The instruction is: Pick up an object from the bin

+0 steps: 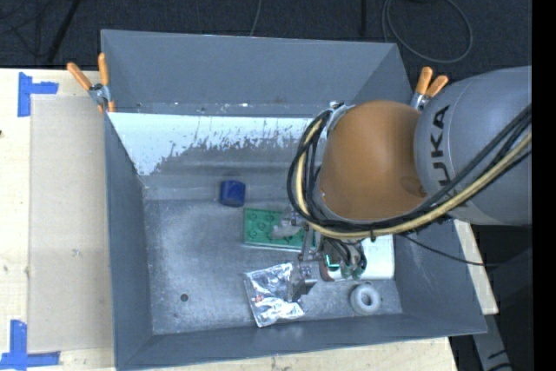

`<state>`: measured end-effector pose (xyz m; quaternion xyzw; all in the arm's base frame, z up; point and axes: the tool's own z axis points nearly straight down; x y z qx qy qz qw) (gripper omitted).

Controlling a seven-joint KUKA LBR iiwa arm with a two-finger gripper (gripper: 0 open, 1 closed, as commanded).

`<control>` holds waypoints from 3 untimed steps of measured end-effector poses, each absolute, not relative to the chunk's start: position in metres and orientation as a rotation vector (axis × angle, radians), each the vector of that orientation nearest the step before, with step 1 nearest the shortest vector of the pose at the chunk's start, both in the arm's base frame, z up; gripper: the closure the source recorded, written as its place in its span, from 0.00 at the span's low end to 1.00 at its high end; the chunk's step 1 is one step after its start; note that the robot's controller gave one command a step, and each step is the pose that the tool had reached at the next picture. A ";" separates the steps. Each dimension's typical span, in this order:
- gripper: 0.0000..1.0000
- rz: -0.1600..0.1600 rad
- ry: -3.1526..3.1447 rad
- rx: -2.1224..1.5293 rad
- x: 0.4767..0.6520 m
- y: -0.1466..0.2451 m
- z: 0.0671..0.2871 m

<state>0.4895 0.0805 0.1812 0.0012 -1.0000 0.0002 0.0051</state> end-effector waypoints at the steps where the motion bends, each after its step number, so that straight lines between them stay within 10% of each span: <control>1: 0.00 -0.002 -3.115 0.435 0.496 0.058 0.073; 3: 0.00 -0.002 -3.113 0.424 0.497 0.059 0.075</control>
Offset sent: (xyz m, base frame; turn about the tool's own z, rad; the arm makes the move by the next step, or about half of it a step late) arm 0.0041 -0.0236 -0.1112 -0.2752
